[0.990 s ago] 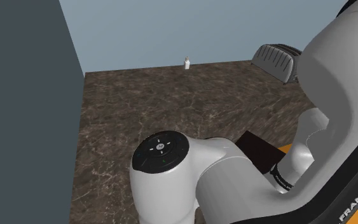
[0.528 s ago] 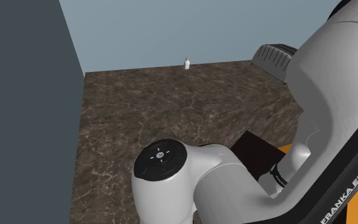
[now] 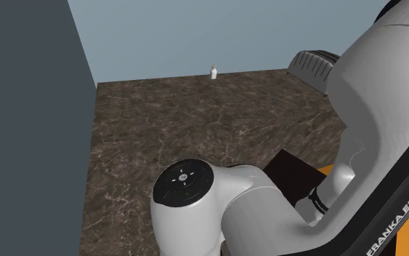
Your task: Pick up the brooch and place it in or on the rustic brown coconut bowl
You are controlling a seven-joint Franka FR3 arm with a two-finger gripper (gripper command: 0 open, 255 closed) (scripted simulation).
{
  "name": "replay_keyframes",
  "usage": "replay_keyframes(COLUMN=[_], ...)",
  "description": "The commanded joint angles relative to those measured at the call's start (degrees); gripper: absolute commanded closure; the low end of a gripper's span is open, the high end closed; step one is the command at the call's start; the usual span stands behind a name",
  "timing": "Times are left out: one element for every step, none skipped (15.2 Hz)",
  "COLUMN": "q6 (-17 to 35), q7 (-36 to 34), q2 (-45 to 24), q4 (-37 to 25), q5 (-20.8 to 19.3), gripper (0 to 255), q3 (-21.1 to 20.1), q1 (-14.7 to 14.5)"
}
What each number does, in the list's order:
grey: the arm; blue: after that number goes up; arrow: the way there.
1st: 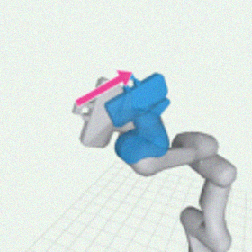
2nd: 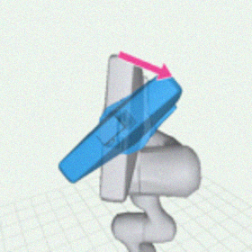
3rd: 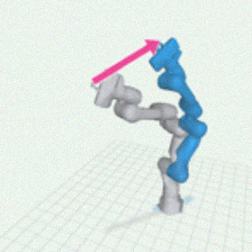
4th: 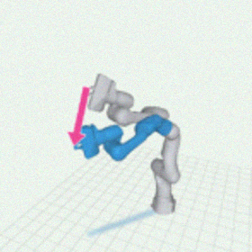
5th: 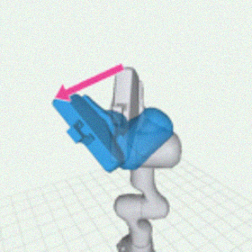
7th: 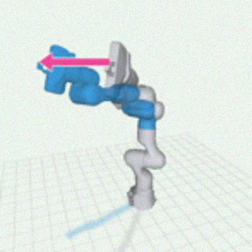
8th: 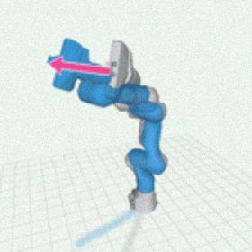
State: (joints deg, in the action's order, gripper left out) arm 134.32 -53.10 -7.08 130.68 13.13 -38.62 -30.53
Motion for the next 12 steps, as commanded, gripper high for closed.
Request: replay_keyframes(q6=[0.0,-2.1,-4.1,-6.2,-7.8,-7.8,-7.8,-7.8,-7.8,-7.8,-7.8,-7.8], q7=[0.0,0.6,1.2,1.8,2.1,2.1,2.1,2.1,2.1,2.1,2.1,2.1], q2=[0.0,1.5,3.0,4.4,5.4,5.4,5.4,5.4,5.4,5.4,5.4,5.4], q4=[0.0,-0.6,-1.4,-2.2,-2.9,-2.9,-2.9,-2.9,-2.9,-2.9,-2.9,-2.9], q5=[0.0,0.9,1.6,2.3,2.7,2.7,2.7,2.7,2.7,2.7,2.7,2.7], gripper=[0,0,0,0,0,0,0,0,0,0,0,0], q3=[0.0,0.0,0.0,0.1,0.3,0.3,0.3,0.3,0.3,0.3,0.3,0.3], q1=[0.0,0.5,0.9,1.3,1.6,1.6,1.6,1.5,1.5,1.5,1.5,1.5])
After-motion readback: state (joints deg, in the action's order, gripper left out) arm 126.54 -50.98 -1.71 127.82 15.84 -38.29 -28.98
